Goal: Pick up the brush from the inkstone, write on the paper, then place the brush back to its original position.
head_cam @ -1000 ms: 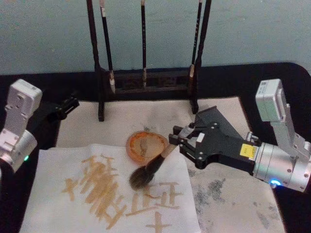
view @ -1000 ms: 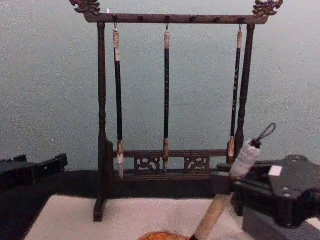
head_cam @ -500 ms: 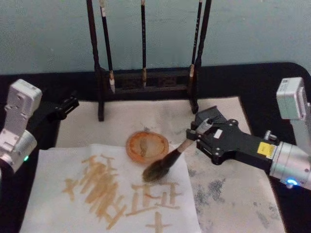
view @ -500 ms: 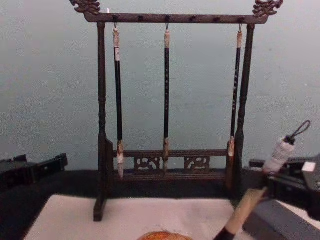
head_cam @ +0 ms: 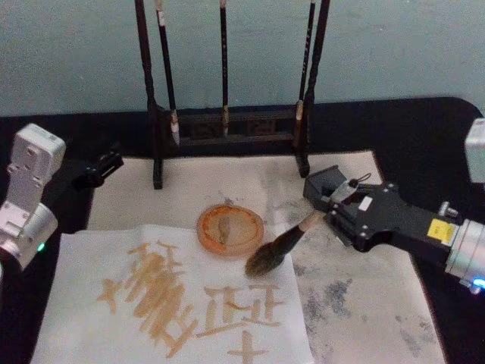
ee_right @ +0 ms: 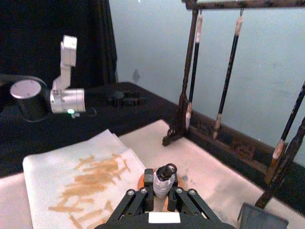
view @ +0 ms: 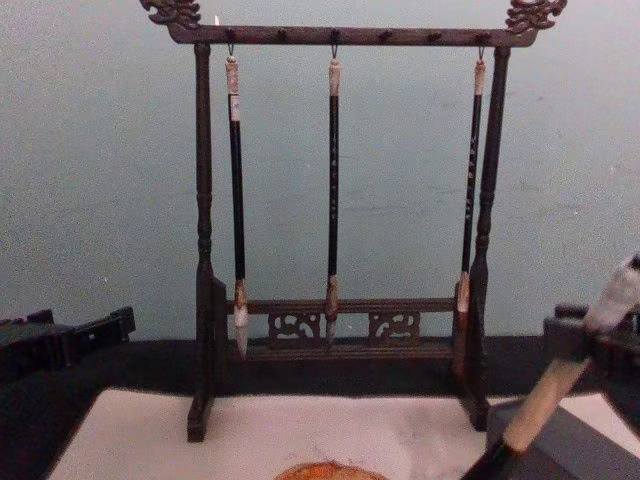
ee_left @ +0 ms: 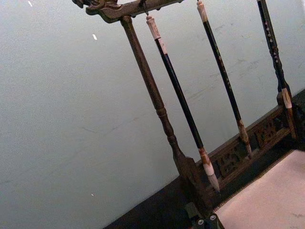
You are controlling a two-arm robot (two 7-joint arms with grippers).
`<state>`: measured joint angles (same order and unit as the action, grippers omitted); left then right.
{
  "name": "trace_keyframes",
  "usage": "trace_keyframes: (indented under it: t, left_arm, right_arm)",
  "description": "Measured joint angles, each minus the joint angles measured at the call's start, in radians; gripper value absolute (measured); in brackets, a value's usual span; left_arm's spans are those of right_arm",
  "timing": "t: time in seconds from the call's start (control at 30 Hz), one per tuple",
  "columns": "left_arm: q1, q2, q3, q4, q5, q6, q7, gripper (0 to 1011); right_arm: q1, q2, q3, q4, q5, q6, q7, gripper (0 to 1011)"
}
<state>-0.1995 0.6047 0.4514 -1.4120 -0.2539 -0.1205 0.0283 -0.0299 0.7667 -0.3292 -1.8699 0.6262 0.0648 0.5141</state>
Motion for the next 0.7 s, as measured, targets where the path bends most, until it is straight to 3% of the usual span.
trace_keyframes:
  t: [0.3,0.7]
  left_arm:
    - [0.0,0.0,0.0,0.0,0.0,0.0,0.0,1002]
    - [0.0,0.0,0.0,0.0,0.0,0.0,0.0,1002]
  right_arm:
    - [-0.024,0.011,0.027,-0.051,0.029,-0.031,0.031,164]
    - [0.035,-0.027,-0.048,-0.059,0.025,-0.029,0.067,164]
